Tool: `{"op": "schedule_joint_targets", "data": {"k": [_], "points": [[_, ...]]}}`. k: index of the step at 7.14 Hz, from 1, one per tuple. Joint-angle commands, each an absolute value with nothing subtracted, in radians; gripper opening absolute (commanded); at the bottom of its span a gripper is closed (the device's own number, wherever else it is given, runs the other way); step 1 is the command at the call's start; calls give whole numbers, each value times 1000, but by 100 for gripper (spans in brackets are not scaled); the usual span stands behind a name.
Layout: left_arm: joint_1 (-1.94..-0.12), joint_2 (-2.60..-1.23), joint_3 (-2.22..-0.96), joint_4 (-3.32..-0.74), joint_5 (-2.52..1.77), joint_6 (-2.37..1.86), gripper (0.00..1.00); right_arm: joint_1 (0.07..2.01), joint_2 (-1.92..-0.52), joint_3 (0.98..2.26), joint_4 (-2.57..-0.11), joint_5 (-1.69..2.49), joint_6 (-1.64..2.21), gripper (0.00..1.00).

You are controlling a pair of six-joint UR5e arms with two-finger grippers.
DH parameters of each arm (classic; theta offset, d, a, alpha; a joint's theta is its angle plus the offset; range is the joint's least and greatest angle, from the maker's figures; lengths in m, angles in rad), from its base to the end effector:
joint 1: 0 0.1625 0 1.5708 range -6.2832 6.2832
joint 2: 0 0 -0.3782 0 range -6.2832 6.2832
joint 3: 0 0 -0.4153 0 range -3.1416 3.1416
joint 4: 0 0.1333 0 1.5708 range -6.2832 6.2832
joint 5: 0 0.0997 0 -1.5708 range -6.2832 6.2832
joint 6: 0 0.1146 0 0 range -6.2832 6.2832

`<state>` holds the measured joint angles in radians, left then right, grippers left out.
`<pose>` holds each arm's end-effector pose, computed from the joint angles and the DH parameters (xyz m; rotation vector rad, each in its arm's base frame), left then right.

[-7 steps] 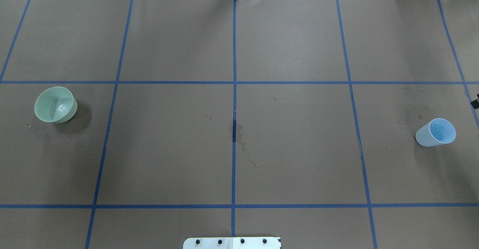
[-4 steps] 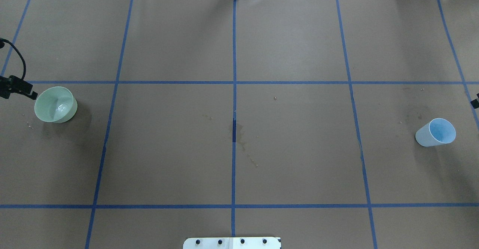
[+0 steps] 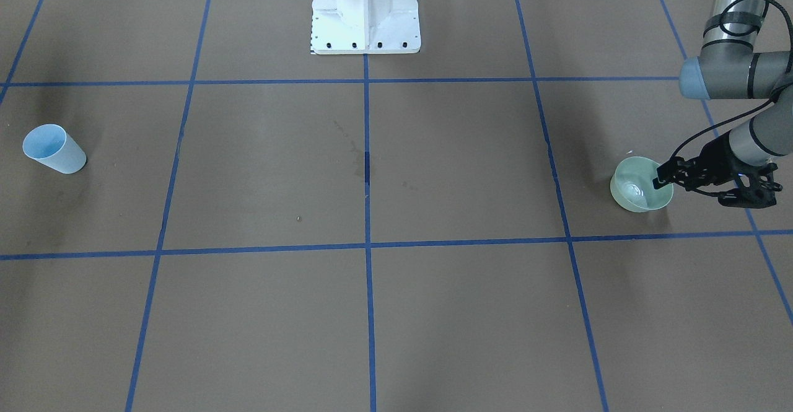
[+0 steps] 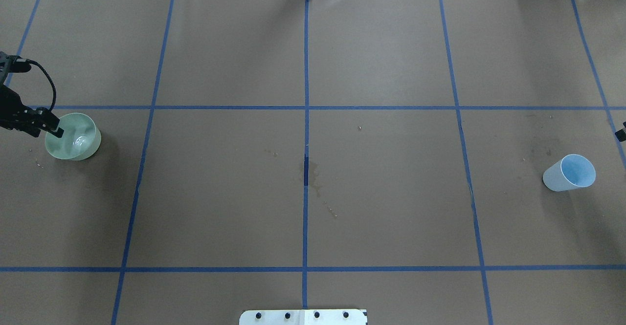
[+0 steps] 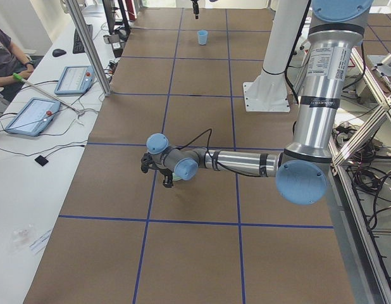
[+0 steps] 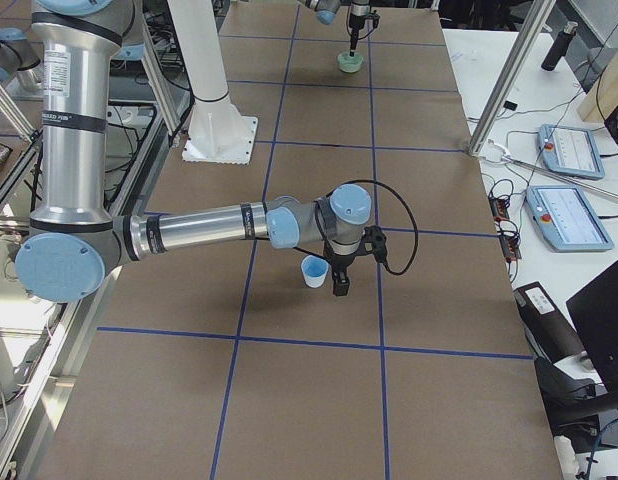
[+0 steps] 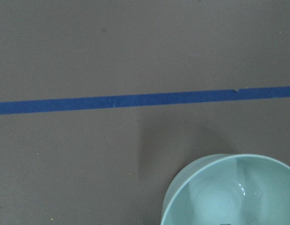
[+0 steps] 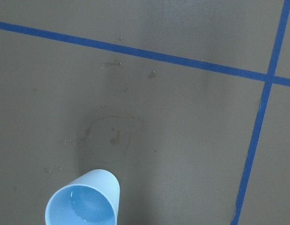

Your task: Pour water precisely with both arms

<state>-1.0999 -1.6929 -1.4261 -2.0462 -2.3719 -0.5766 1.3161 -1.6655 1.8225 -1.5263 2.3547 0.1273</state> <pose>0.2203 -0.5452 0.5754 -0.0228 0.8946 0.0828 -0.0723 -0.4858 0.5336 0.0393 -0.8045 -0.1994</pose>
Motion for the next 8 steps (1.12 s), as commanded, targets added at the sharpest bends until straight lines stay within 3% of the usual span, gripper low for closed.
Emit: {"op": "schedule_joint_targets", "data": {"k": [1,5,8], "points": [[-1098,-1697,-1425,-2045,-2375,-581,0,1318,-1663,1824,-1526,2355,127,100],[-1098,-1814,-1524,-1950,-2459,-688,0,1318,-1660,1825,-1526,2355,127,100],[-916,-2023,-1583,-1945,-2383,-1008,0,1318,-1660,1822,-1528,2353,127,100]]}}
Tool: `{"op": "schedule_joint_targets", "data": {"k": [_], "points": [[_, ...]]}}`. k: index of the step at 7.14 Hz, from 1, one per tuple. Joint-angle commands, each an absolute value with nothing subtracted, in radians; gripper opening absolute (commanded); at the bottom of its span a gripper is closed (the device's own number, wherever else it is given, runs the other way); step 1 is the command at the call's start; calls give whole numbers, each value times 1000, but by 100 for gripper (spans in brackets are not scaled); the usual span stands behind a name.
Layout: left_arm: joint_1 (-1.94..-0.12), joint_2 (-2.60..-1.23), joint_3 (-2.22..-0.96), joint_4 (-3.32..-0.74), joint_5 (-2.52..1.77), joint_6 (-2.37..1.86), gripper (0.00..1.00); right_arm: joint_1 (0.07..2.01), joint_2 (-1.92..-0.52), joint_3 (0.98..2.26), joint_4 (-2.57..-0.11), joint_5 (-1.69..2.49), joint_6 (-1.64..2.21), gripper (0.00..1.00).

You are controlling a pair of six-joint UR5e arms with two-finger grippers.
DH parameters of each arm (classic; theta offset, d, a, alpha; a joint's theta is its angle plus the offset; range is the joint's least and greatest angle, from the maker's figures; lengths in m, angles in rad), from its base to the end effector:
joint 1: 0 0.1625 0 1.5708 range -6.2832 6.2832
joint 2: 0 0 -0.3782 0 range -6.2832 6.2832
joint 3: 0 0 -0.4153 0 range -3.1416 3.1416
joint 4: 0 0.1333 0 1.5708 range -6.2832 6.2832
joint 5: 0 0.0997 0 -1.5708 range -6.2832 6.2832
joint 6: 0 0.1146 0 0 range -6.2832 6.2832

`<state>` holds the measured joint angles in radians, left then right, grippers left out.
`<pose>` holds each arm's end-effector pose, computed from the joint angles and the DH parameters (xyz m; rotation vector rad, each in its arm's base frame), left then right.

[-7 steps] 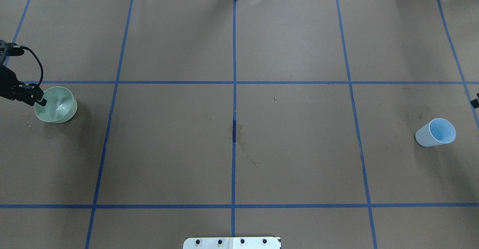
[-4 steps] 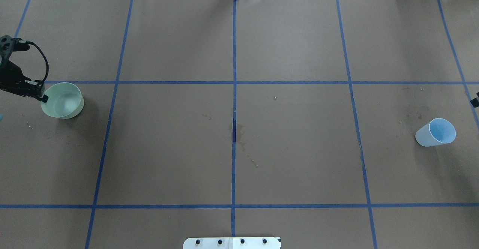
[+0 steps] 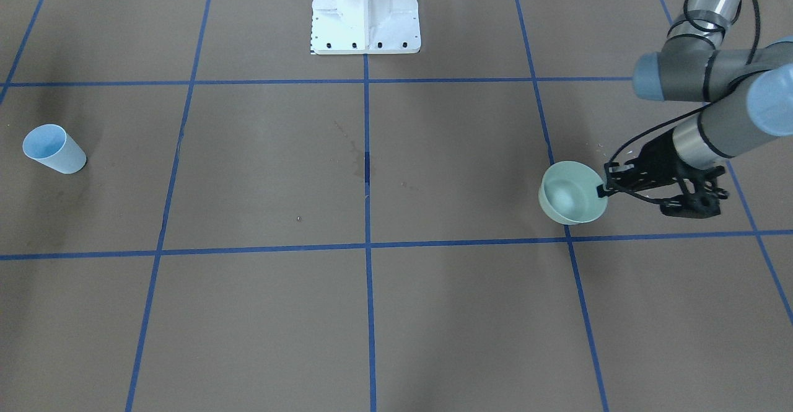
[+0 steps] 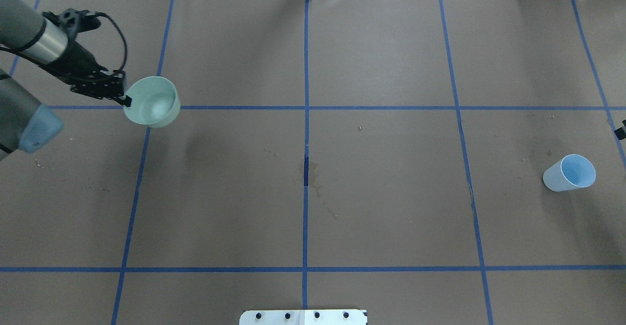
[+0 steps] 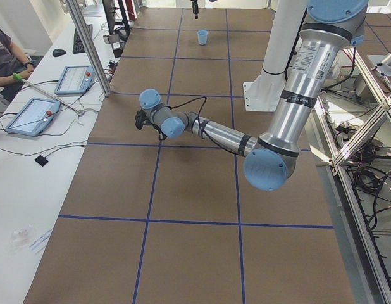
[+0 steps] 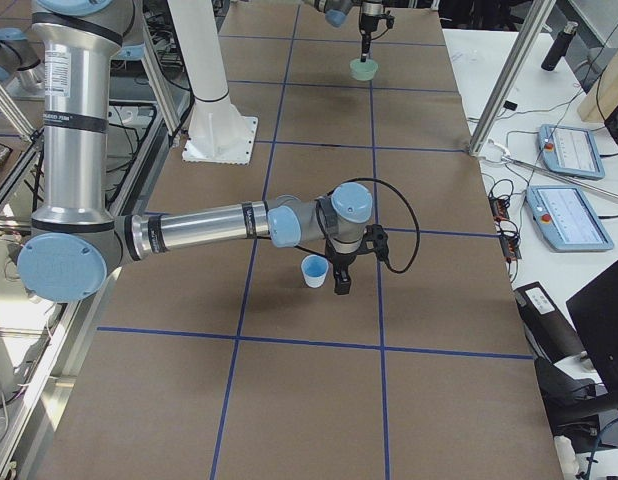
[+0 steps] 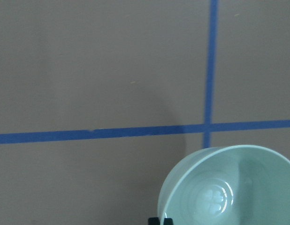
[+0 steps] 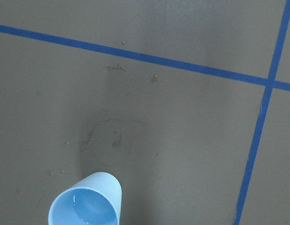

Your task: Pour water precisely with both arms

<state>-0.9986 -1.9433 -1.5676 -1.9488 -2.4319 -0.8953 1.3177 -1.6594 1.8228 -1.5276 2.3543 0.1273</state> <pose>0.3123 -0.5706 0.3519 -0.0291 1.0721 0.0300 -0.0721 -0.4880 0.5307 0.0448 -0.8048 -0.1999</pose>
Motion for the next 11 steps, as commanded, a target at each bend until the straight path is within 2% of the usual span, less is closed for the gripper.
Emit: {"op": "schedule_joint_targets", "data": {"k": [1,3,4,9,10,11], "points": [[-820,-2096,-1582,-1909,-2335,-1123,0,1318,-1660,1822,-1528,2353,127,100],[-651,-2259,-1554,-1734,-2150,-1163,0,1318,-1663,1821,-1528,2353,127,100],[-625,-2305,-1511,-1720,-2125,-1186,0,1318,-1664,1819,-1528,2353,127,100],[-598,-2353,-1471,-1726,-2120,-1226,1,1318,-1667,1816,-1528,2355,127,100],[-592,-2353,-1471,-1726,-2120,-1226,22,1318,-1667,1816,-1528,2356,127,100],[-589,-2353,-1470,-1726,-2120,-1226,29,1318,-1667,1816,-1528,2355,127,100]]}}
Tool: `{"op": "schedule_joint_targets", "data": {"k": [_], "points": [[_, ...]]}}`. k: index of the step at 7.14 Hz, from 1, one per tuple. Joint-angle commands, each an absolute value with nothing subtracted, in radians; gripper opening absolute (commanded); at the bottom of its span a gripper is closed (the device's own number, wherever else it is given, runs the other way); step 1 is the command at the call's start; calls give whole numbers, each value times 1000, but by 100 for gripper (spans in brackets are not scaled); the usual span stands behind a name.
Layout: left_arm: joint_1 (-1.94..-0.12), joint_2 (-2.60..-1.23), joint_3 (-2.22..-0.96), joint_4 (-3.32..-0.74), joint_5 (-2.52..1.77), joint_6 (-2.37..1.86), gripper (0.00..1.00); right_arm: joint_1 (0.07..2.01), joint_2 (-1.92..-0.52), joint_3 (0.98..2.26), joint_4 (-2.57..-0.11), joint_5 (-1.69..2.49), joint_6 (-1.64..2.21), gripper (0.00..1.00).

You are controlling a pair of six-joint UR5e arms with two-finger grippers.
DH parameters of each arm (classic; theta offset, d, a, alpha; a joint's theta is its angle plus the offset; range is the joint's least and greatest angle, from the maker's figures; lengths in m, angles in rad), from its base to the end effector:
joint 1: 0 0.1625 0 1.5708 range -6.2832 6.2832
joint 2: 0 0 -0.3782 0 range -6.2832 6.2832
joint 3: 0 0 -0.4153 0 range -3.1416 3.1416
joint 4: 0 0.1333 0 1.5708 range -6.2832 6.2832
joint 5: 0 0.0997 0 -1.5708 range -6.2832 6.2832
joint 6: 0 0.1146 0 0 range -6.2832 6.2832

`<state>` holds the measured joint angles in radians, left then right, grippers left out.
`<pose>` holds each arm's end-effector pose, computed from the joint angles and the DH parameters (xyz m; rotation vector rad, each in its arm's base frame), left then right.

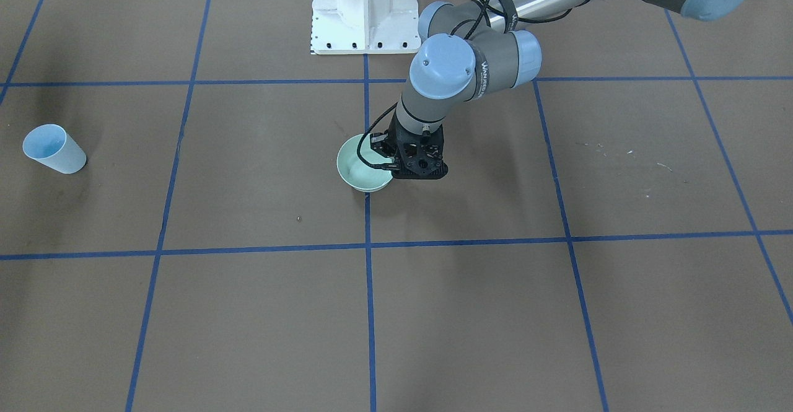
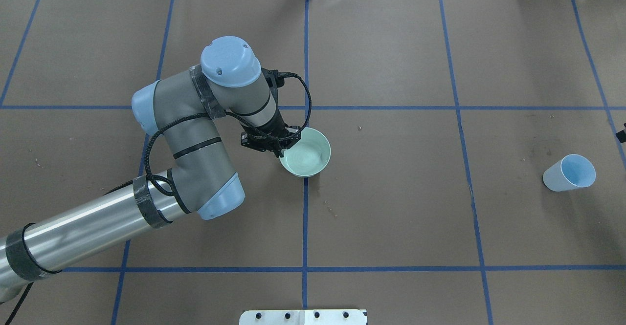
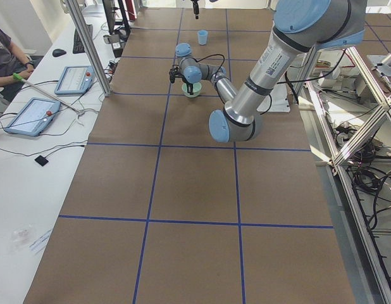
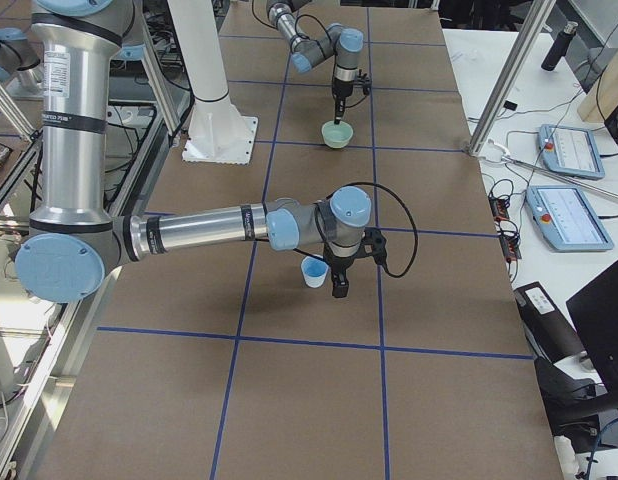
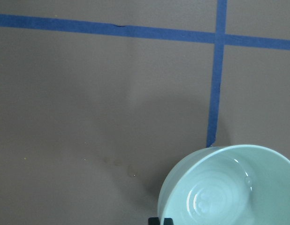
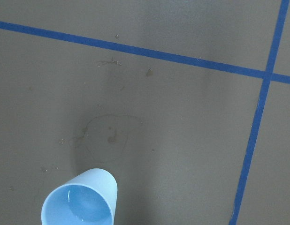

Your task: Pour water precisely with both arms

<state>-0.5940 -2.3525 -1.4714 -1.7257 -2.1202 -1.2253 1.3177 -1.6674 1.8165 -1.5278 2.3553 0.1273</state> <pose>0.5623 -0.4684 0.1604 -0.0913 0.9587 0.0009 -0.0714 -0.4851 0.5378 0.0310 -0.8035 -0.1943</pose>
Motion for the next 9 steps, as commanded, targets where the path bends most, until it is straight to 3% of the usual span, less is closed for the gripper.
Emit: {"op": "schedule_joint_targets", "data": {"k": [1,2,4,7,9], "points": [[-583,-2353,-1470,-1726,-2120,-1226,29,1318,-1667,1815,-1528,2355,127,100],[-580,-2353,-1470,-1727,-2120,-1226,39,1318,-1667,1815,-1528,2355,127,100],[-589,-2358,-1488,-1738,-2120,-1226,69,1316,-1666,1815,-1528,2355,130,100],[-667,-2338,-1590,-1715,-2132,-1226,73,1310,-1678,1806,-1398,2368,155,100],[-673,-2336,-1597,-1712,-2131,-1229,74,1307,-1768,1758,-1005,2361,167,99]]}}
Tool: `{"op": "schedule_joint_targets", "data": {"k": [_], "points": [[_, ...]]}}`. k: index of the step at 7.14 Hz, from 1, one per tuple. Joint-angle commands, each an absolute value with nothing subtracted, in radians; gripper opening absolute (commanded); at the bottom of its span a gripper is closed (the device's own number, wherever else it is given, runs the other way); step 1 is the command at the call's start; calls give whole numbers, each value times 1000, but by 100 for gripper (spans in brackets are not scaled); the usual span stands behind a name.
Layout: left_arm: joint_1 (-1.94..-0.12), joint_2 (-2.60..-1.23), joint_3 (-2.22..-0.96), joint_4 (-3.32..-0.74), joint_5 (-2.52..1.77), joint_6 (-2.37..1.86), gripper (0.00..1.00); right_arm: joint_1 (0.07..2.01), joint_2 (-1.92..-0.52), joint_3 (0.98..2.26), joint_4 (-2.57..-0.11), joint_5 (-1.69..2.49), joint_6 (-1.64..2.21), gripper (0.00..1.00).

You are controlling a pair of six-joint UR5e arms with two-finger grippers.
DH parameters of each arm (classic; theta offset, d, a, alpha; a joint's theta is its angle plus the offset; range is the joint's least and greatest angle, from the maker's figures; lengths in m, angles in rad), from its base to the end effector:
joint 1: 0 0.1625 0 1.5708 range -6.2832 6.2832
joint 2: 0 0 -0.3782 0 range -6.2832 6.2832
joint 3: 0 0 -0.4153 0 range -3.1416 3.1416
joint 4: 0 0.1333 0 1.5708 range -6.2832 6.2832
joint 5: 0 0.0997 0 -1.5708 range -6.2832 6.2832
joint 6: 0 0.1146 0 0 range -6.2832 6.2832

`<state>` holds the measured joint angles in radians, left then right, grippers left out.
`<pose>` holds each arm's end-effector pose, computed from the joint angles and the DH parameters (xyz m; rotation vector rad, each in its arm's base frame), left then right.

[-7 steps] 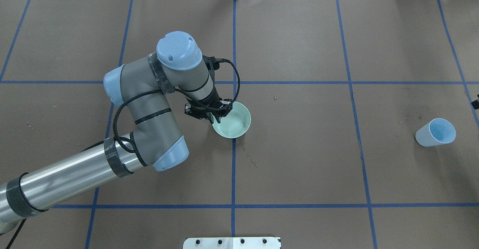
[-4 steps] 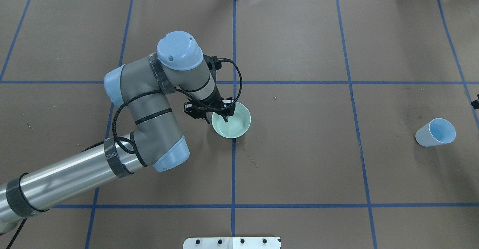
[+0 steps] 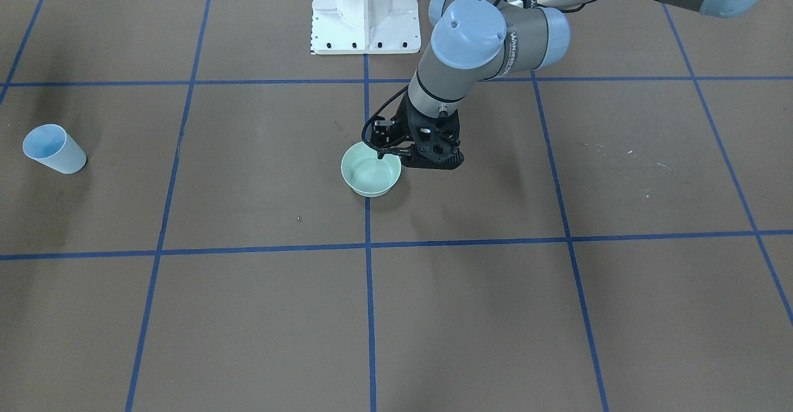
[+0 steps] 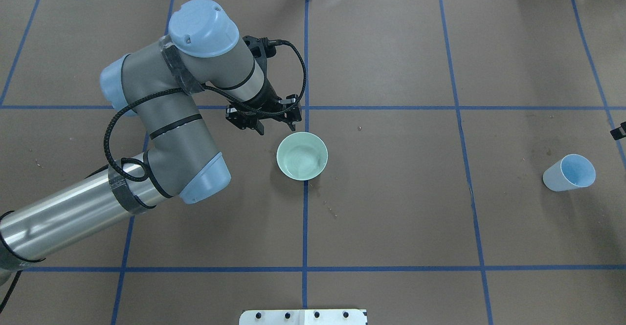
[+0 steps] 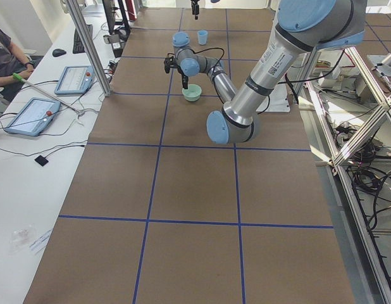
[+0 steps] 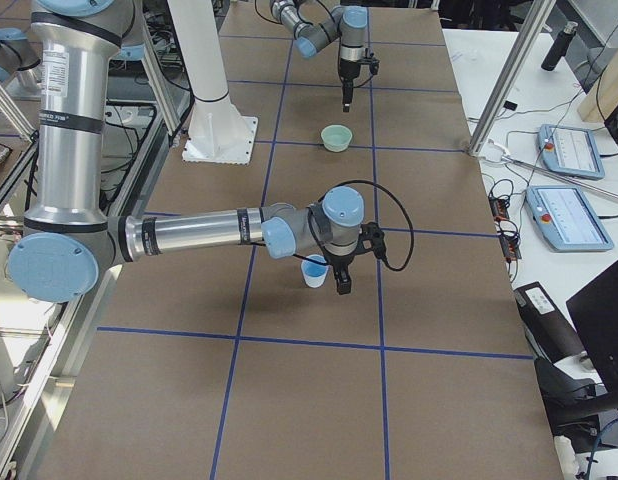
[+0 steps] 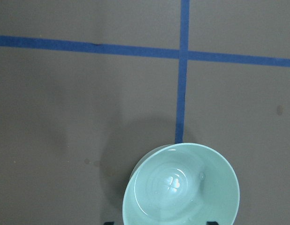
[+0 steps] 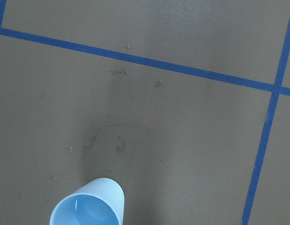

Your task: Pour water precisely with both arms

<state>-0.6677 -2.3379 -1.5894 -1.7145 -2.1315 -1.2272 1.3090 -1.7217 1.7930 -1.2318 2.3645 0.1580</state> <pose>0.4997 -0.4862 0.1192 -0.0163 1.0394 -0.0340 -0.0746 -0.4778 0.5407 0.2173 -0.8476 -0.2599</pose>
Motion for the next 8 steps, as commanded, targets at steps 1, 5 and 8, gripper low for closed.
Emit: {"op": "schedule_joint_targets", "data": {"k": [1,5,8], "points": [[-673,-2336,-1595,-1712,-2129,-1229,74,1304,-1802,1684,-769,2358,234,99],[-676,-2309,-1598,-1713,-2126,-1227,74,1261,-1931,1484,-158,2416,348,100],[-676,-2296,-1600,-1713,-2128,-1226,76,1221,-1933,1415,118,2416,453,99]]}}
